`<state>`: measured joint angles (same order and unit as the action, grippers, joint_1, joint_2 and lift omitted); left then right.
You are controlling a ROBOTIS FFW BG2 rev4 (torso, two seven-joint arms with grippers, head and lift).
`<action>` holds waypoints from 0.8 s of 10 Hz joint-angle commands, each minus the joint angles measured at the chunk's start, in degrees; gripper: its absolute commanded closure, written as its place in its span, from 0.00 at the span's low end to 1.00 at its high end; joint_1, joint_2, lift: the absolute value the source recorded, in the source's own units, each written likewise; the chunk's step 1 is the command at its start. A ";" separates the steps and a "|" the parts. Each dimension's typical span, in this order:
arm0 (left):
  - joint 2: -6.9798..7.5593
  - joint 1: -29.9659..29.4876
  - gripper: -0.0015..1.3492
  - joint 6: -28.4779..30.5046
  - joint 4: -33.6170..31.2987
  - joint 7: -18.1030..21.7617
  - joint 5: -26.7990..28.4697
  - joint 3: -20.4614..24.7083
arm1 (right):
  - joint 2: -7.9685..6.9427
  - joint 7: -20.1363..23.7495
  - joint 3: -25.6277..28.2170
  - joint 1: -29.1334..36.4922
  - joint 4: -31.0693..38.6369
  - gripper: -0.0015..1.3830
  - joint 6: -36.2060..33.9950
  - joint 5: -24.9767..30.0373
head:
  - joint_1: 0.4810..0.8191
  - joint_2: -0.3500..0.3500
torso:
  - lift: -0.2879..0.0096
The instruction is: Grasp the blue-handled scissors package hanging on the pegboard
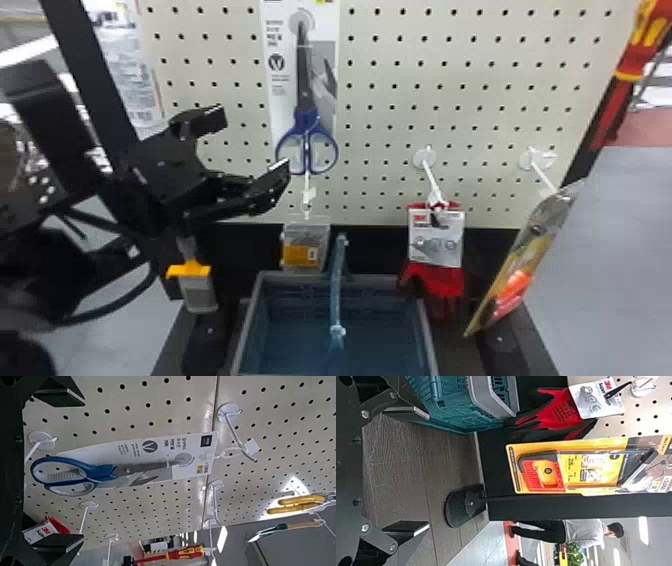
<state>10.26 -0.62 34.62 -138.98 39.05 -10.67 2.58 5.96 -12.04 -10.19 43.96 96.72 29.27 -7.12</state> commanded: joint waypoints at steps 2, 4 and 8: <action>1.61 5.75 0.08 -0.69 4.89 1.11 1.09 -1.70 | 0.01 0.00 0.00 0.00 0.11 0.23 0.00 0.00 | 0.20 0.50 | 0.63; 2.14 8.83 0.08 -1.48 8.69 1.11 0.74 -2.14 | 0.01 0.00 0.00 -0.12 0.11 0.23 0.00 -0.09 | 0.20 0.50 | 0.63; 3.28 14.61 0.08 -1.30 14.45 1.03 -1.46 -4.07 | 0.19 0.00 0.00 -0.25 0.11 0.23 0.00 -0.18 | 0.20 0.50 | 0.63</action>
<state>13.30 12.87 33.34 -126.05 40.08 -10.95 -0.98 6.08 -11.96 -10.19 43.85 96.94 29.28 -7.29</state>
